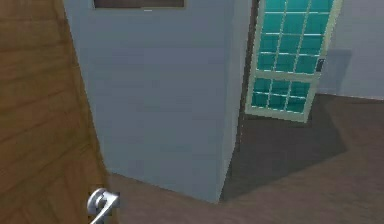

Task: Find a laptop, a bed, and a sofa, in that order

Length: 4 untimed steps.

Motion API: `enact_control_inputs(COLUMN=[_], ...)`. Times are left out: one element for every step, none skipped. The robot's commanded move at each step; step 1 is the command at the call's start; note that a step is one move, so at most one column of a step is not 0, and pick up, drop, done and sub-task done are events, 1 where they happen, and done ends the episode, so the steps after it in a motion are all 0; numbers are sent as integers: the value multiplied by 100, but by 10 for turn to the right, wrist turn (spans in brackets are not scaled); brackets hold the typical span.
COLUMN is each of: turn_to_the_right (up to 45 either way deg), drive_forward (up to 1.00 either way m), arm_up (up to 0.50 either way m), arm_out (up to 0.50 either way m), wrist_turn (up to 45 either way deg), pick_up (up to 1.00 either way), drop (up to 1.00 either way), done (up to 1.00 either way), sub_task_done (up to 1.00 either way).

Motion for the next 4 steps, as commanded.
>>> enact_control_inputs(turn_to_the_right=[450,450,120,30], drive_forward=[0,0,0,0], arm_up=[0,0,0,0], arm_out=[0,0,0,0], wrist_turn=[0,0,0,0], pick_up=[0,0,0,0], drop=[0,0,0,0], done=[0,0,0,0], sub_task_done=[0,0,0,0])
